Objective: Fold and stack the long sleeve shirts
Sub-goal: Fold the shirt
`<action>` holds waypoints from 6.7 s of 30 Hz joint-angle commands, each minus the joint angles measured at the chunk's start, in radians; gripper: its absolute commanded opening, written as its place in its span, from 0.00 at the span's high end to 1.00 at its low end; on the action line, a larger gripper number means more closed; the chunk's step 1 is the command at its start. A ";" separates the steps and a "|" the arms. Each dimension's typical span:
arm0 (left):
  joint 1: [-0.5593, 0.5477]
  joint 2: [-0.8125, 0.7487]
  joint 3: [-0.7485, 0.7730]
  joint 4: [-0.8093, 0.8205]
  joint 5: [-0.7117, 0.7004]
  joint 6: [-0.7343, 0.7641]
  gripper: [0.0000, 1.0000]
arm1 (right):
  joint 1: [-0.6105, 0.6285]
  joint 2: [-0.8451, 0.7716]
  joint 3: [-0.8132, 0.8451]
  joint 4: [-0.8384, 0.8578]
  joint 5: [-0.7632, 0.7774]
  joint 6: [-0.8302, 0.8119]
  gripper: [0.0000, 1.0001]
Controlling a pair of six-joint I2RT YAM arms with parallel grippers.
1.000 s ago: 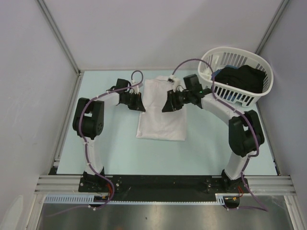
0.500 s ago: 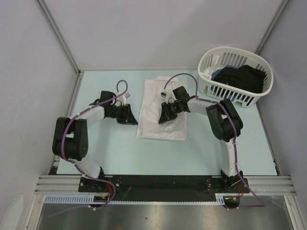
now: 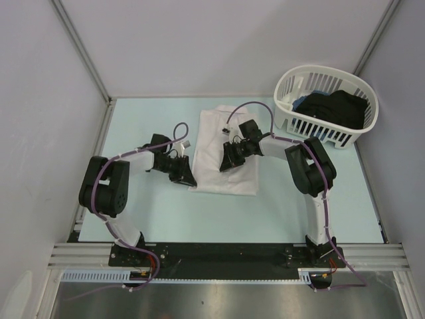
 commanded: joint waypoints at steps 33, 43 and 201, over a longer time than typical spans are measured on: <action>-0.100 -0.208 0.046 -0.079 -0.241 0.119 0.92 | -0.023 0.011 0.002 0.002 0.071 -0.038 0.81; -0.076 -0.136 0.041 -0.242 -0.434 0.223 0.68 | -0.023 -0.008 0.014 0.006 0.039 -0.036 0.79; -0.150 0.493 1.126 -0.846 0.085 0.998 0.45 | -0.352 -0.205 0.116 -0.601 -0.222 -0.482 0.27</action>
